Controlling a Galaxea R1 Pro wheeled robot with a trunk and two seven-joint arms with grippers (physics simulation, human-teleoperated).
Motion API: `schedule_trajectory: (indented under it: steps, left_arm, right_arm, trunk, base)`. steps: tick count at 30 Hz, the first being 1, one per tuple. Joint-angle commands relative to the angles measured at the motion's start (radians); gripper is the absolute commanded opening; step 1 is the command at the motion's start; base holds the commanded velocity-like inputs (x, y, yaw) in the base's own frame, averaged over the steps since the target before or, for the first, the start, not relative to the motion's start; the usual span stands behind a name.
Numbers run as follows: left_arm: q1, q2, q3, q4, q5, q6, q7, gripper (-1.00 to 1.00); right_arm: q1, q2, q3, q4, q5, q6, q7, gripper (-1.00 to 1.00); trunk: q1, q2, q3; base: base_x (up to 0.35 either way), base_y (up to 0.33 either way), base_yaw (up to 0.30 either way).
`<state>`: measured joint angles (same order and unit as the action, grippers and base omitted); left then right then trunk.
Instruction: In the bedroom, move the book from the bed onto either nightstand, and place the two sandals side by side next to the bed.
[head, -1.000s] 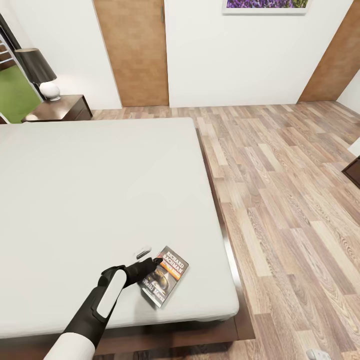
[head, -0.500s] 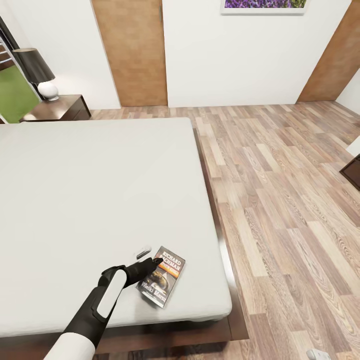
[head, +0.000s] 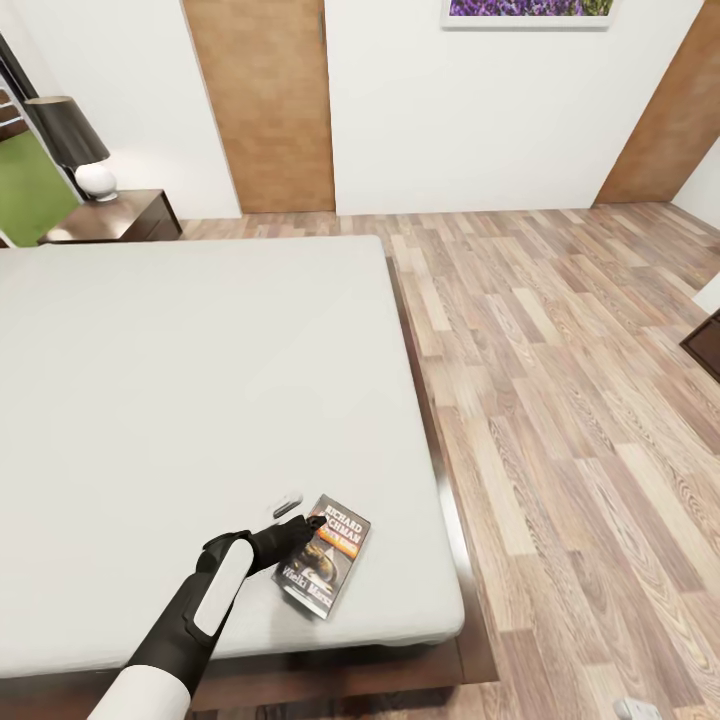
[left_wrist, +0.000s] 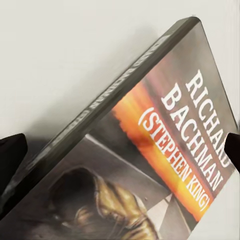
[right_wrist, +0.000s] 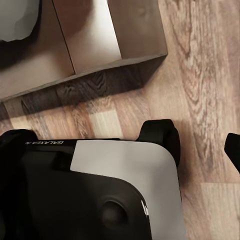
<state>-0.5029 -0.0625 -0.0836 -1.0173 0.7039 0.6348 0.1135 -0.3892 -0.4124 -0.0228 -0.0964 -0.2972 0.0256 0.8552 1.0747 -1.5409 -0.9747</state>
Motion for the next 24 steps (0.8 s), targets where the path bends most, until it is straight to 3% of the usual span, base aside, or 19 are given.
schedule_trajectory:
  steps: [1, 7, 24]
  left_arm:
    - [0.0, 0.0, -0.001, -0.001, 0.008, 0.002, 0.009, 1.0]
    - [0.0, 0.001, -0.001, -0.001, 0.008, 0.002, 0.009, 1.0]
    - [0.0, 0.0, -0.002, -0.001, 0.008, 0.002, 0.009, 1.0]
  right_arm:
    - [0.0, 0.0, -0.002, 0.001, -0.002, 0.003, 0.004, 1.0]
    - [0.0, 0.0, -0.002, 0.001, -0.002, 0.003, 0.004, 1.0]
    - [0.0, 0.0, -0.002, 0.001, -0.002, 0.002, 0.004, 1.0]
  trunk:
    - [0.0, 0.0, -0.001]
    - [0.0, 0.0, -0.001]
    - [0.0, 0.0, -0.001]
  base:
    - [0.205, 0.0, 0.0]
    - [0.176, 0.0, 0.0]
    - [0.015, -0.048, 0.0]
